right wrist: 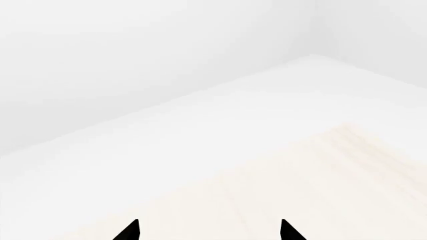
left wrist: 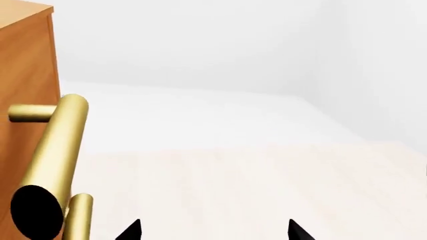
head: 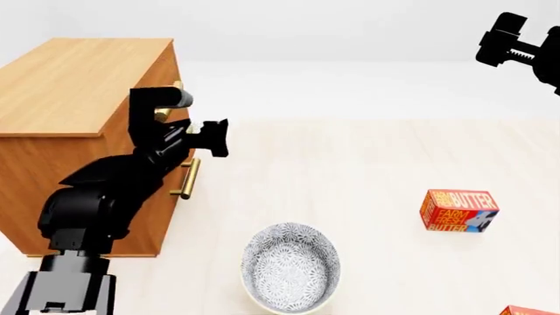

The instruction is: Put the chocolate pudding in the top drawer of the cabinet and close it.

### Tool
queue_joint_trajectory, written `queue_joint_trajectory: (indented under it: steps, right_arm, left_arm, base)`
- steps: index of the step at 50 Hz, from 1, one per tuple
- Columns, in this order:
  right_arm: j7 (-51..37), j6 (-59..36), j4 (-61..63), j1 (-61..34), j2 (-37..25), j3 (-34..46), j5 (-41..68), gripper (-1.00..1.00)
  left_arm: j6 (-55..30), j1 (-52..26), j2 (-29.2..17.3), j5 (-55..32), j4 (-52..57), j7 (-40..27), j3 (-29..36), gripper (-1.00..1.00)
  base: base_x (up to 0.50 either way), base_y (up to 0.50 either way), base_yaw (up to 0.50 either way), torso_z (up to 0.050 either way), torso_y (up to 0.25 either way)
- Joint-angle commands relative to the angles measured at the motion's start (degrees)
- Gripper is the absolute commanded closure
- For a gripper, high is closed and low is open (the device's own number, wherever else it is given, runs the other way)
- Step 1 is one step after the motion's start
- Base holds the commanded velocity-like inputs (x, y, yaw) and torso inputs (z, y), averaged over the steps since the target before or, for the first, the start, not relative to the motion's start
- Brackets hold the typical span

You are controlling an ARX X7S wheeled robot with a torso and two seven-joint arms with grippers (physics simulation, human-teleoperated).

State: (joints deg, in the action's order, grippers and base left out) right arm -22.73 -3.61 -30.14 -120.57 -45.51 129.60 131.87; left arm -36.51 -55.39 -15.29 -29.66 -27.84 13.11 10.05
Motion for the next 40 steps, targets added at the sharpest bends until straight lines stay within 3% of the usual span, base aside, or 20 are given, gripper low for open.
queue_joint_trajectory:
  steps: [1, 16, 27, 40]
  right_arm:
    - [-0.09, -0.15, 0.42, -0.28, -0.36, -0.47, -0.31, -1.0]
    - [-0.34, -0.01, 0.52, 0.23, -0.36, -1.21, -0.61, -1.0]
    - [-0.24, 0.48, 0.93, 0.98, 0.15, -1.91, -0.9, -1.0]
    - [-0.13, -0.09, 1.98, -0.61, 0.39, -2.58, -2.14, -1.0]
  left_arm:
    - [-6.07, 8.14, -8.31, 17.43, 11.25, -3.03, -3.61, -1.0]
    - [-18.3, 11.19, -10.05, 11.88, 34.35, -2.02, -4.93, -1.0]
    - [-29.33, 3.25, -9.84, 6.98, 47.51, -1.45, -5.06, -1.0]
    - [-33.14, -8.26, -10.59, 5.88, 48.07, -0.91, -5.26, -1.0]
  base:
    - [0.0, 0.0, 0.0, 0.0, 0.0]
    - [0.0, 0.0, 0.0, 0.0, 0.0]
    - [0.0, 0.0, 0.0, 0.0, 0.003]
    - [0.0, 0.0, 0.0, 0.0, 0.001]
